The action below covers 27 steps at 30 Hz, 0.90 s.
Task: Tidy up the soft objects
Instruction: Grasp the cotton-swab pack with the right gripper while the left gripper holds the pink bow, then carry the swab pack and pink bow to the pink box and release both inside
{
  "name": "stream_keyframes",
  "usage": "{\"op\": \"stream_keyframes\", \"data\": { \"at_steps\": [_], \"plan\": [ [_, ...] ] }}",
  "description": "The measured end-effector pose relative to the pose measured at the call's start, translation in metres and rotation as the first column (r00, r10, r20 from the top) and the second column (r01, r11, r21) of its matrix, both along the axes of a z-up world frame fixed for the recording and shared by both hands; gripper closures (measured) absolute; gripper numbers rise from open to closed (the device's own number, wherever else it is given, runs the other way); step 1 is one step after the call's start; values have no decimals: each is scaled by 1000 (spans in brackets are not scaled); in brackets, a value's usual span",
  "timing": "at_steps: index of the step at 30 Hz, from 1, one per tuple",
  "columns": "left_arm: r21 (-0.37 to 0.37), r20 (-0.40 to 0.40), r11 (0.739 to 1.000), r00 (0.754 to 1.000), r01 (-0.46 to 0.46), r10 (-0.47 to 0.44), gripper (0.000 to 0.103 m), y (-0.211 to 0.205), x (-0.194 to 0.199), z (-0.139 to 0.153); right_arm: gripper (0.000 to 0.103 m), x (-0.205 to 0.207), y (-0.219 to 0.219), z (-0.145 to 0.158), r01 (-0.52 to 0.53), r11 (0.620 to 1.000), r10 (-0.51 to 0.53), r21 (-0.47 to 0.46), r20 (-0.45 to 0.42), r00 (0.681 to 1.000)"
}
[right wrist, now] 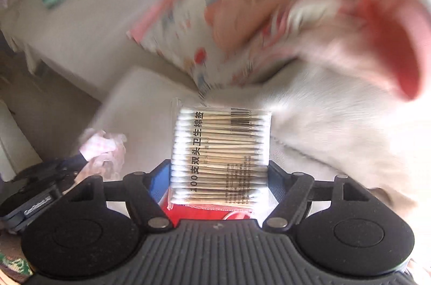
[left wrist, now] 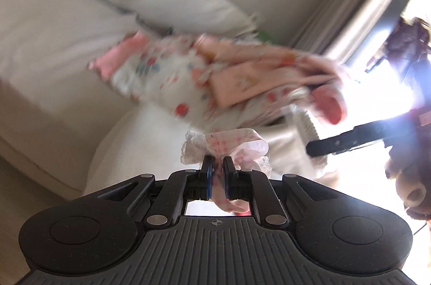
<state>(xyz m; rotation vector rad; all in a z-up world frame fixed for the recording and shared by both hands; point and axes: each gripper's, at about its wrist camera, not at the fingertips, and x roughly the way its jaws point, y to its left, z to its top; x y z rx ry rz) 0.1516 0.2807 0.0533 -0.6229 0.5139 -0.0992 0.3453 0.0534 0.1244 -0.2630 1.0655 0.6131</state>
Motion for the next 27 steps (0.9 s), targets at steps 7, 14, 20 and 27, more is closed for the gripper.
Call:
{"op": "stream_keyframes", "data": {
  "at_steps": [7, 14, 20, 27],
  "plan": [
    [154, 91, 986, 993, 61, -76, 92, -25, -45, 74, 29, -82, -44, 86, -14, 995, -3, 98, 171, 985],
    [176, 136, 963, 964, 203, -228, 92, -95, -54, 103, 29, -128, -115, 115, 24, 984, -63, 178, 220, 974],
    [216, 117, 903, 909, 370, -400, 92, -180, -39, 101, 29, -168, -209, 105, 144, 949, -214, 281, 236, 948],
    [159, 11, 831, 841, 533, -541, 92, -262, 11, 97, 29, -199, -307, 77, 291, 912, -363, 290, 235, 902]
  ]
}}
